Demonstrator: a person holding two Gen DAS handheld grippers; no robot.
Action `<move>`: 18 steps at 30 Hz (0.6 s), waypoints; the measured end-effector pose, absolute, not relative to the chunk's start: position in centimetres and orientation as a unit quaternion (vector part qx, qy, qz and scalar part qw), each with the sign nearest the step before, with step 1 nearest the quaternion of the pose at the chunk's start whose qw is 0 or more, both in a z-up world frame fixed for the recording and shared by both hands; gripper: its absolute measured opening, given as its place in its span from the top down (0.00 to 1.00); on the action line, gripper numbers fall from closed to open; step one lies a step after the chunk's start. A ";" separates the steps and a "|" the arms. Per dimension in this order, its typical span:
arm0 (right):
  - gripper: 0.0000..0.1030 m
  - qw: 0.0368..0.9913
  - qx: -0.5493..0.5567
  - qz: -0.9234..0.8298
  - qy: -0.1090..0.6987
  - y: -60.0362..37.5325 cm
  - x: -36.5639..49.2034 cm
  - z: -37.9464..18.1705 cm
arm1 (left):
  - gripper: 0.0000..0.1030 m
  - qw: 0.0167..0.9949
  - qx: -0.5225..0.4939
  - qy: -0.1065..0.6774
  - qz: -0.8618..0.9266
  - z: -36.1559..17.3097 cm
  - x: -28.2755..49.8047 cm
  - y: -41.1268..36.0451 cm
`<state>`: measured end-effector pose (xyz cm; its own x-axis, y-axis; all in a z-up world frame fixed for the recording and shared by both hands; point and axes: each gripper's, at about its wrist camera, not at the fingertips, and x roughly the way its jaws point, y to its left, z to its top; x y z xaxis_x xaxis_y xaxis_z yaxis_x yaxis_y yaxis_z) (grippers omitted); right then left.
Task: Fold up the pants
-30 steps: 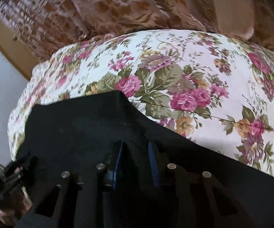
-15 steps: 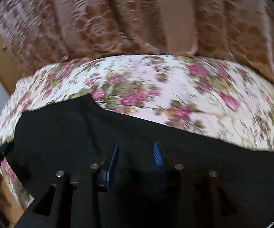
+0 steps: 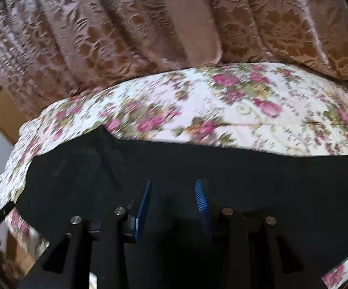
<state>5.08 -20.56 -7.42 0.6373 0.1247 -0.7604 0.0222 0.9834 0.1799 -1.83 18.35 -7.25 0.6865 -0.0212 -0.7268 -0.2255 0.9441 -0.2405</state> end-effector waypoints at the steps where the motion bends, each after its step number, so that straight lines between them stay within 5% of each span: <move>1: 0.62 0.901 0.080 0.038 0.424 -20.2 4.6 -7.4 | 0.45 0.903 -0.165 0.391 0.067 -7.3 -2.4 19.5; 8: 0.62 0.886 0.051 0.090 0.452 -17.4 3.1 -9.8 | 0.46 0.866 -0.288 0.387 0.132 -9.2 -6.2 28.4; 18: 0.62 0.886 0.034 0.117 0.447 -15.6 2.3 -9.2 | 0.47 0.842 -0.368 0.383 0.094 -10.4 -3.3 30.7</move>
